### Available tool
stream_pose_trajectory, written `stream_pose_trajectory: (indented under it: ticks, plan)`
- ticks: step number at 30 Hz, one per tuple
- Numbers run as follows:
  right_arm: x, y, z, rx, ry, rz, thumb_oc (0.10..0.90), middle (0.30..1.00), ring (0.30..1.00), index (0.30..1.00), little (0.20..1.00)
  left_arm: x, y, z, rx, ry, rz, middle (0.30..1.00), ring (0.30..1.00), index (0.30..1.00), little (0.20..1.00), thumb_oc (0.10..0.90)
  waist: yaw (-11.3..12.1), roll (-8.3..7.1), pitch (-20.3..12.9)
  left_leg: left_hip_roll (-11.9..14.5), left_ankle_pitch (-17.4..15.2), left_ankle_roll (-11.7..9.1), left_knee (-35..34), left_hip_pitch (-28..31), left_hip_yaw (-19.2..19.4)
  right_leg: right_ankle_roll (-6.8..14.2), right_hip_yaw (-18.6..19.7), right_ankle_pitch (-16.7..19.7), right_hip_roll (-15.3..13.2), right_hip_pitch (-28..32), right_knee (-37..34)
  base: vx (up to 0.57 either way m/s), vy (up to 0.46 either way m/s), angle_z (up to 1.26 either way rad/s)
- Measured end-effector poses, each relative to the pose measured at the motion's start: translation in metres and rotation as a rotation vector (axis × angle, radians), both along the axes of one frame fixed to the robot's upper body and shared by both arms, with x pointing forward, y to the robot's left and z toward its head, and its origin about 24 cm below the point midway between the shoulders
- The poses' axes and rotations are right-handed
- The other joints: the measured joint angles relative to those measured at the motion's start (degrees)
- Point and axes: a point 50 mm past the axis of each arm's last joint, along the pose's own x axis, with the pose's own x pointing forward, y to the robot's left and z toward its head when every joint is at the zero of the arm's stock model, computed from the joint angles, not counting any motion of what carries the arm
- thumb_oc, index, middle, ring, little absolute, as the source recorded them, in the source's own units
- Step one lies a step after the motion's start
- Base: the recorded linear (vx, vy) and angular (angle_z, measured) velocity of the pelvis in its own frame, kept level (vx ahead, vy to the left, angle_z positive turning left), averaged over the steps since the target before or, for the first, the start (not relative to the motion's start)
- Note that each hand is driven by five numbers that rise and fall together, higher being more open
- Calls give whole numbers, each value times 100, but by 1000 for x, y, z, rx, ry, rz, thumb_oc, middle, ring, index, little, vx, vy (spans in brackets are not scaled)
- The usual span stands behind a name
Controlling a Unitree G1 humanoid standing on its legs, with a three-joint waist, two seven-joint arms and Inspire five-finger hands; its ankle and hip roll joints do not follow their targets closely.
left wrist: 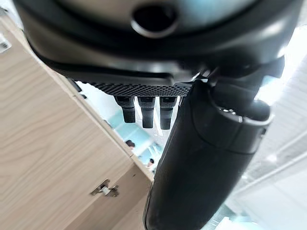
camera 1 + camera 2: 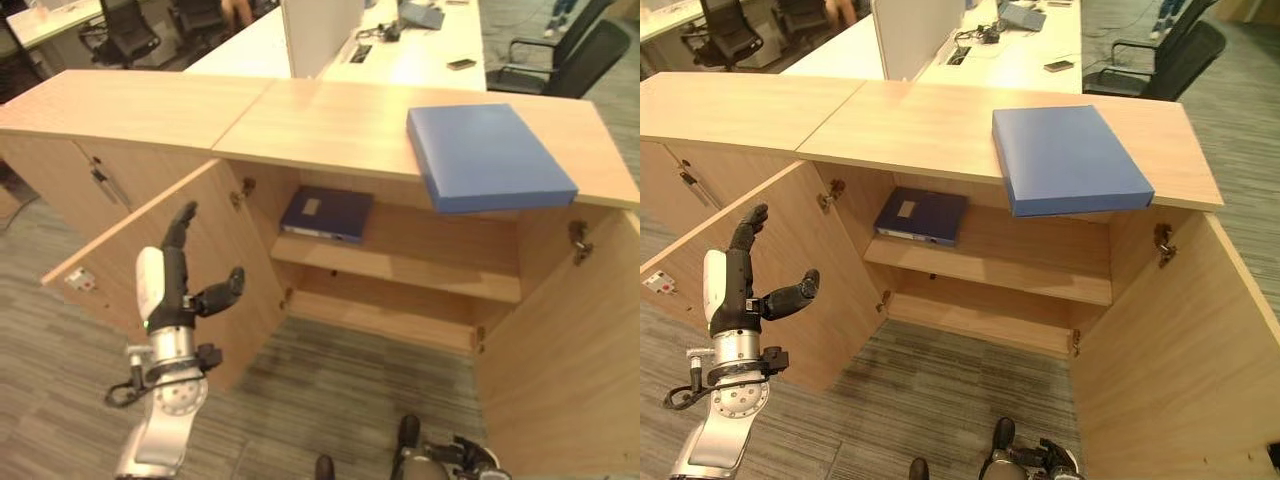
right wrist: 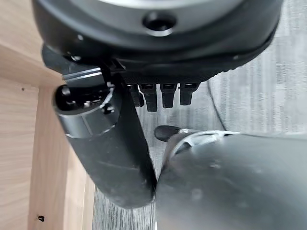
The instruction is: Put the empty folder in the office cabinet
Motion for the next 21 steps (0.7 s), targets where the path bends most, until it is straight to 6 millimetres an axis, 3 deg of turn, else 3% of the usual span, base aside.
stream_pose_trajectory:
  ticks: [2, 3, 5, 7, 9, 14, 17, 18, 21]
  plan:
    - [-2, -2, 0, -5, 6, -4, 800, 900, 900, 900, 900, -2, -1, 3, -5, -19, 3, 900, 900, 900, 900, 800, -119, 57, -60, 276, -86, -178, 6, -10, -106, -171, -73, 28, 247, 46, 19, 206, -207, 41]
    - [-2, -5, 0, -13, 5, -11, 800, 900, 900, 900, 900, -2, -2, 4, -21, -30, -5, 900, 900, 900, 900, 800, -123, 100, -84, 437, -90, -241, 25, -14, -95, -424, -177, -32, 402, 52, 12, 152, -174, 18]
    - [-1, -12, 2, -37, 6, -16, 800, 900, 900, 900, 900, -1, -3, 5, -45, -37, -14, 900, 900, 900, 900, 800, -186, 181, -121, 671, -87, -436, 26, -12, -50, -722, -263, -145, 627, 42, 36, 95, -118, -6]
    - [1, -18, 4, -57, 1, -18, 800, 900, 900, 900, 900, -1, -4, 5, -53, -39, -19, 900, 900, 900, 900, 800, -271, 202, -126, 761, -77, -488, 28, -14, 40, -889, -301, -170, 717, 24, 117, 157, -171, -5]
    - [1, -28, 7, -86, 4, -24, 800, 900, 900, 900, 900, 1, -6, 6, -79, -44, -32, 900, 900, 900, 900, 800, -420, 238, -130, 888, -39, -619, 30, 0, 34, -861, -302, -372, 842, 17, 167, 181, -226, -8]
    - [-7, -28, 4, -88, 31, -41, 800, 900, 900, 900, 900, 4, -7, 10, -80, -62, -38, 900, 900, 900, 900, 800, -419, 234, -139, 996, -25, -800, 287, -51, 185, -893, -167, -542, 1021, 34, 146, 139, -216, -15]
    - [-8, -24, 3, -76, 38, -43, 800, 900, 900, 900, 900, 4, -6, 10, -81, -58, -35, 900, 900, 900, 900, 800, -353, 192, -143, 1000, -59, -832, 870, -194, 179, -906, -14, -614, 1093, 147, 81, 129, -239, -24]
    - [-11, -19, 0, -63, 48, -45, 800, 900, 900, 900, 900, 5, -5, 8, -80, -47, -33, 900, 900, 900, 900, 800, -299, 47, -107, 999, -60, -835, 1562, -398, 190, -981, 65, -688, 1088, 278, 78, 67, -142, -22]
    - [-15, -14, -2, -60, 67, -46, 800, 900, 900, 900, 900, 6, -7, 8, -79, -47, -40, 900, 900, 900, 900, 800, -272, -155, -82, 1200, -130, -850, 2963, -997, 461, -1245, 79, -754, 1150, 560, -35, 123, -67, -7]
